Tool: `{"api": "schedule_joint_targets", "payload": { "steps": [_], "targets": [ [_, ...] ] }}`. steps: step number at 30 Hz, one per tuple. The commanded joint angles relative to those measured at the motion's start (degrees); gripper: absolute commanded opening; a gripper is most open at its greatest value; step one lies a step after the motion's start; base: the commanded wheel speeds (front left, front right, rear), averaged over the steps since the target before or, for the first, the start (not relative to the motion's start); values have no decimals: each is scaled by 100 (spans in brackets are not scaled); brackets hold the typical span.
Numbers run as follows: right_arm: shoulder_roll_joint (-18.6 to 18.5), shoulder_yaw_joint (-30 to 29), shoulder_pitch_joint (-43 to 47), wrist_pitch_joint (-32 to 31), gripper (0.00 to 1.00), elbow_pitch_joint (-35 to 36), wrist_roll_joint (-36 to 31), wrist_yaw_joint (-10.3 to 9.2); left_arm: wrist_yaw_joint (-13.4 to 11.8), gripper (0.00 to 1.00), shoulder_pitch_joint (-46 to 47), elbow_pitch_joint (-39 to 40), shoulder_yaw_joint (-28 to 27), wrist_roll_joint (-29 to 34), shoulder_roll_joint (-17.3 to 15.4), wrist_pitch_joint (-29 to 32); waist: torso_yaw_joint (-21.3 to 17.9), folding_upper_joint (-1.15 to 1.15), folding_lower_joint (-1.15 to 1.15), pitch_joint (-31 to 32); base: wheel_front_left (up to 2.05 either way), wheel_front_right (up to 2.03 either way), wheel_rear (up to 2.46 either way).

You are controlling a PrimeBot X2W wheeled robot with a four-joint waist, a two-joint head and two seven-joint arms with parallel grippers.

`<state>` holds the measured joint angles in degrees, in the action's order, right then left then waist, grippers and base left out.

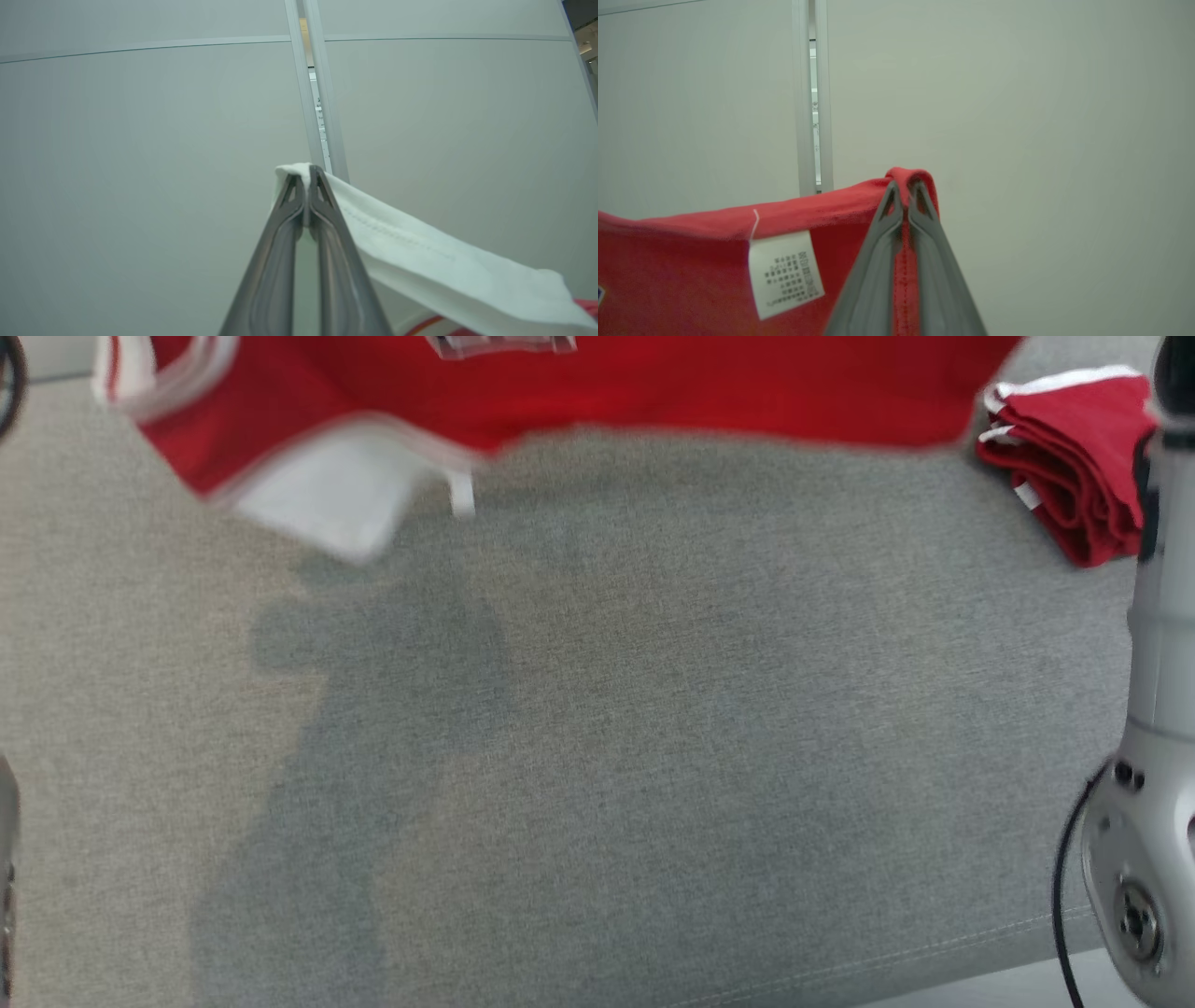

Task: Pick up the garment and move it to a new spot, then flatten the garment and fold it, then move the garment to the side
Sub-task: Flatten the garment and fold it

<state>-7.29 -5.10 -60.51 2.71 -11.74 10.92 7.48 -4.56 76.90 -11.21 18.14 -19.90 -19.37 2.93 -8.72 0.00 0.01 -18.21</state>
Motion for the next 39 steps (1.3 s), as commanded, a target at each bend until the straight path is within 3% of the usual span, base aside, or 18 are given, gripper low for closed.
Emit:
{"api": "schedule_joint_targets", "payload": {
  "steps": [1, 7, 14, 20, 26, 39],
  "targets": [
    [65, 63, -434, 316, 0, -340, -156, 1, -12, 0, 319, -337, -10, 121, 54, -187, 92, 0, -1, -883, 0, 0, 0],
    [230, -181, -1688, 1102, 0, -2090, -1026, -2, 79, 0, 1117, -1604, -1, 171, 366, -1181, 410, 0, -1, -1464, 0, 0, 0],
    [312, -500, -1539, 1245, 0, -3195, -1480, -3, 252, 0, 450, -2257, -117, -176, 790, -1751, 755, 0, -1, -2206, 0, 0, 0],
    [358, -543, -1021, 1252, 0, -3085, -1240, -3, 384, 0, -648, -1737, -455, -267, 1029, -1814, 826, 0, -1, -2367, 0, 0, 0],
    [371, -417, -421, 1253, 0, -2757, -805, -3, 580, 0, -1762, -1029, -765, -104, 1153, -1812, 749, 0, -1, -2136, 0, 0, 0],
    [414, -9, 1305, 1251, 0, -1950, -16, -3, 872, 0, -4021, 223, -1213, 137, 1411, -1814, 655, 0, -1, -774, 0, 0, 0]
  ]
}}
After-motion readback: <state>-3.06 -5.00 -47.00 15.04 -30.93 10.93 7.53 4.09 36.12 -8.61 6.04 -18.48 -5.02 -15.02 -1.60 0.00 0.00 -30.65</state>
